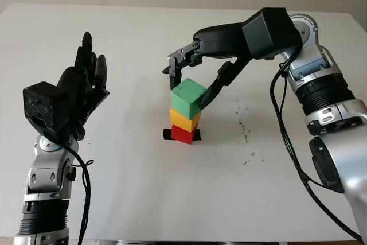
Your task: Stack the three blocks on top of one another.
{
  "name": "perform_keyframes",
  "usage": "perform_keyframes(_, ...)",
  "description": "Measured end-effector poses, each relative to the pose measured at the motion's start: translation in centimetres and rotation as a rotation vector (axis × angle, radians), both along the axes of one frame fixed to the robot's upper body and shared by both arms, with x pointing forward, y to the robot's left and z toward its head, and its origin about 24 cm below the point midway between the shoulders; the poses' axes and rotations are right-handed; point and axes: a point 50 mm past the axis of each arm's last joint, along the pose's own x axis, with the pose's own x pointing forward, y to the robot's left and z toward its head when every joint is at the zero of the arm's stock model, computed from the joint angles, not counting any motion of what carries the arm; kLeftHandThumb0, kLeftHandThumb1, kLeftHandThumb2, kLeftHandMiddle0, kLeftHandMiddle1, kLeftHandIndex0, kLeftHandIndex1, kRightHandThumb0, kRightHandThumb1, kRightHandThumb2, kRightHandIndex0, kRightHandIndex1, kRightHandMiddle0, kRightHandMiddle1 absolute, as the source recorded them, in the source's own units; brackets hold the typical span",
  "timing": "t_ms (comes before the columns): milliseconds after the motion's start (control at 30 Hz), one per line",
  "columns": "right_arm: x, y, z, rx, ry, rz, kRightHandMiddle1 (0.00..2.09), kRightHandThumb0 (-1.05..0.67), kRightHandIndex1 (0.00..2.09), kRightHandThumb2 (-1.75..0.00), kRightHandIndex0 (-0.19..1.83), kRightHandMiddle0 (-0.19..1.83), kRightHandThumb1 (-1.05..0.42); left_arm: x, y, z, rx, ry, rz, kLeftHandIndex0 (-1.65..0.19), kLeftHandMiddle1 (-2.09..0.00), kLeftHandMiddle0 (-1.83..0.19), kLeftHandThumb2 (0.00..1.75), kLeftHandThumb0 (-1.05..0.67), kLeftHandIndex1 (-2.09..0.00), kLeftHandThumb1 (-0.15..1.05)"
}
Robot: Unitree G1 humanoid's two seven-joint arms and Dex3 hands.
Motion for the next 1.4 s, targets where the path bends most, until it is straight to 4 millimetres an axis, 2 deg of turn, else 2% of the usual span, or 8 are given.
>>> perform_keyframes(167,0.0,0.0,0.0,-0.002,-0.016,-0.001,1.52,-0.56,0.04,-0.05,0.26,0.40,-0.93,0.0,0.0,0.0,0.001,0.000,0.001,0.19,0.00,0.19,0.74,-0.75,0.00,1.05)
perform_keyframes(500,-0.2,-0.3,-0.4,-0.035,-0.044,0.001,1.30,-0.63,0.02,-0.05,0.18,0.15,-0.85,0.0,0.0,0.0,0.001,0.002,0.001,0.19,0.00,0.19,0.75,-0.75,0.00,1.05)
perform_keyframes(1000,-1.0,-1.5,0.7,-0.095,-0.091,0.008,1.07,-0.67,0.01,-0.06,0.09,0.00,-0.87,0.0,0.0,0.0,0.003,0.002,0.000,0.19,0.00,0.19,0.75,-0.75,0.00,1.05)
perform_keyframes(1100,-1.1,-1.6,0.7,-0.125,-0.087,0.018,0.73,-0.76,0.02,-0.06,-0.02,-0.13,-0.89,0.0,0.0,0.0,0.005,0.001,-0.005,0.19,0.00,0.19,0.75,-0.74,0.00,1.05)
perform_keyframes(1167,-1.2,-1.8,0.7,-0.143,-0.076,0.026,0.35,-0.84,0.01,-0.05,-0.15,-0.18,-0.90,0.0,0.0,0.0,0.005,0.001,-0.005,0.19,0.00,0.19,0.76,-0.74,0.00,1.05)
perform_keyframes(1300,-1.4,-2.3,1.3,-0.138,-0.067,0.023,0.05,-0.91,0.00,-0.06,-0.19,-0.19,-0.93,0.0,0.0,0.0,0.006,0.001,-0.005,0.19,0.00,0.19,0.75,-0.74,0.00,1.05)
perform_keyframes(1367,-1.5,-2.7,1.8,-0.065,-0.043,-0.014,0.01,-0.95,0.00,-0.08,-0.19,-0.19,-0.99,0.0,0.0,0.0,0.006,0.001,-0.005,0.19,0.00,0.19,0.75,-0.74,0.00,1.05)
perform_keyframes(1400,-1.6,-3.1,2.0,-0.018,-0.040,-0.046,0.01,-0.99,0.00,-0.16,-0.19,-0.19,-1.02,0.0,0.0,0.0,0.005,0.001,-0.004,0.19,0.00,0.19,0.75,-0.74,0.00,1.05)
